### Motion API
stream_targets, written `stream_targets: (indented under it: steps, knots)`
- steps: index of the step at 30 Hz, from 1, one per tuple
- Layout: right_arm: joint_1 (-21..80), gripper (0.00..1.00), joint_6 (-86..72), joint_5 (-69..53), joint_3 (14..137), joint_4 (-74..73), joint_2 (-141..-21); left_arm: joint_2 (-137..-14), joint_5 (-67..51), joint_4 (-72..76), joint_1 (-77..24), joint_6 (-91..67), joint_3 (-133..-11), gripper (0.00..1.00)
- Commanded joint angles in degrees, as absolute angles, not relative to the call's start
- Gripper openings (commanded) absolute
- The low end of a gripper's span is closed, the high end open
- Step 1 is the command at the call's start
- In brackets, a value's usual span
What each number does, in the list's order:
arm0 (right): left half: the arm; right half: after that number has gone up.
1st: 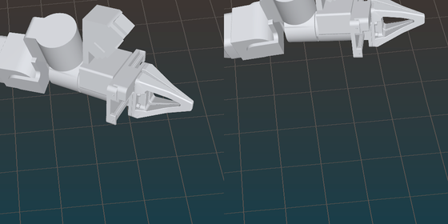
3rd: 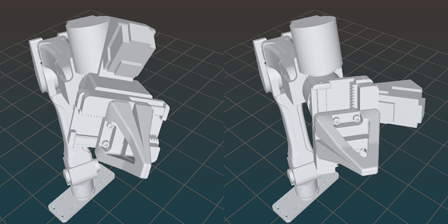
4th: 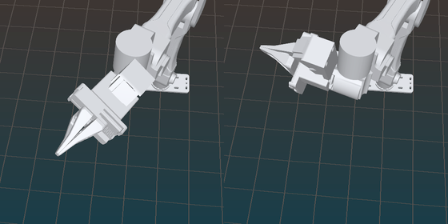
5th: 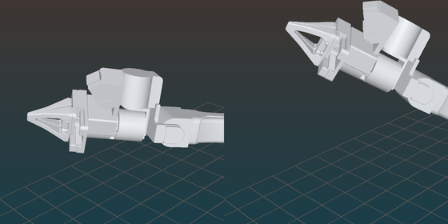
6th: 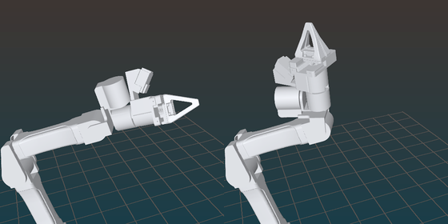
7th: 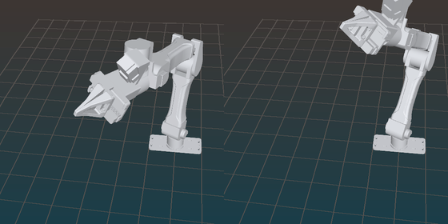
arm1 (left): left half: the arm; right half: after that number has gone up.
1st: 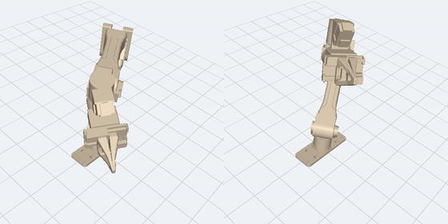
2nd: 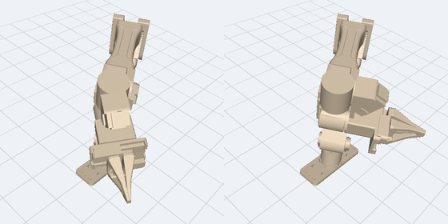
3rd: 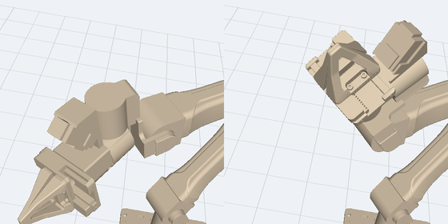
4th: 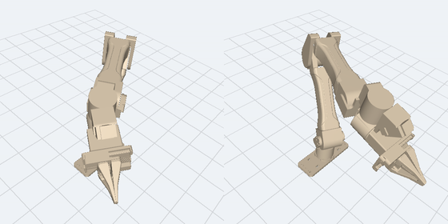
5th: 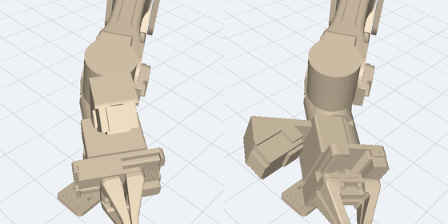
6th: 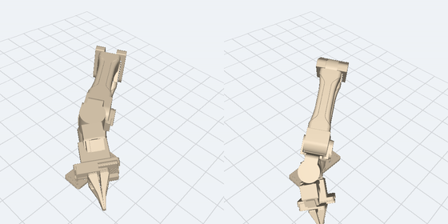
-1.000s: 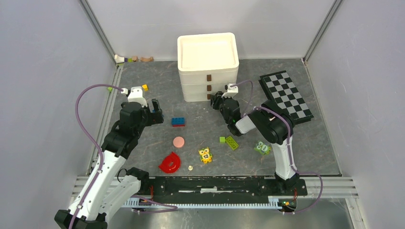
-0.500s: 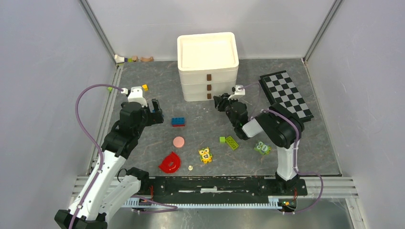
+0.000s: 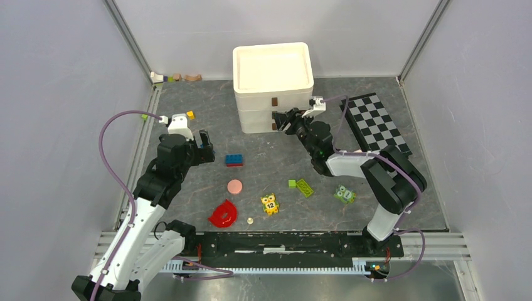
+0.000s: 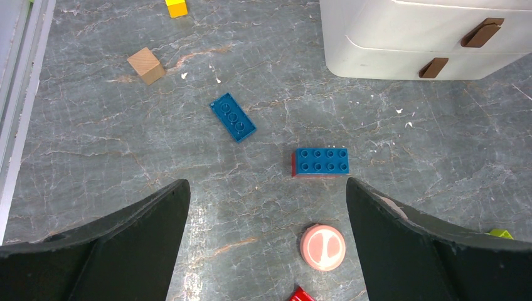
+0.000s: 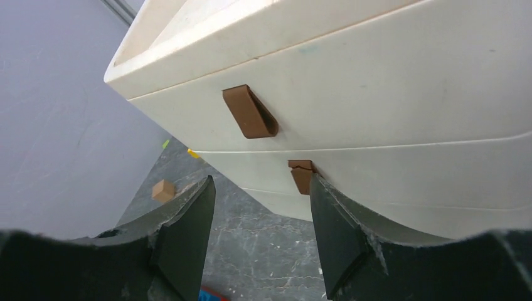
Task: Organize the makeup
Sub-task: Close the drawer in the storage box, then open the drawer in the storage box.
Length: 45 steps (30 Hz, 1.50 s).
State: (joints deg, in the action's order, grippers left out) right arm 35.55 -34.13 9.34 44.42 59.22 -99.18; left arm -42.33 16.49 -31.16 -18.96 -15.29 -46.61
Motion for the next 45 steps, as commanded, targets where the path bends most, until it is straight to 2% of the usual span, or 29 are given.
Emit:
stream_targets:
  steps: [1,17,23,32,45]
  knots:
    - [34.96,0.64,-37.78,5.08,50.38,51.96,-98.69,-41.96,17.31,-29.97,-18.62,-12.74,-47.14,1.0]
    - [33.23,0.63,-43.05,3.52,60.79,40.42,-103.25,-41.98,17.33,-30.08,-18.62,-12.74,-47.2,1.0]
    - [33.0,0.59,-44.13,3.39,61.69,40.75,-103.53,-41.81,17.42,-30.15,-18.56,-12.74,-47.2,1.0]
    - [32.78,0.6,-43.81,2.45,62.33,42.31,-102.53,-41.88,17.33,-30.15,-18.61,-12.7,-47.21,1.0]
    - [32.7,0.45,-43.74,3.21,60.3,46.03,-101.21,-41.99,17.55,-30.23,-18.59,-12.73,-47.2,1.0]
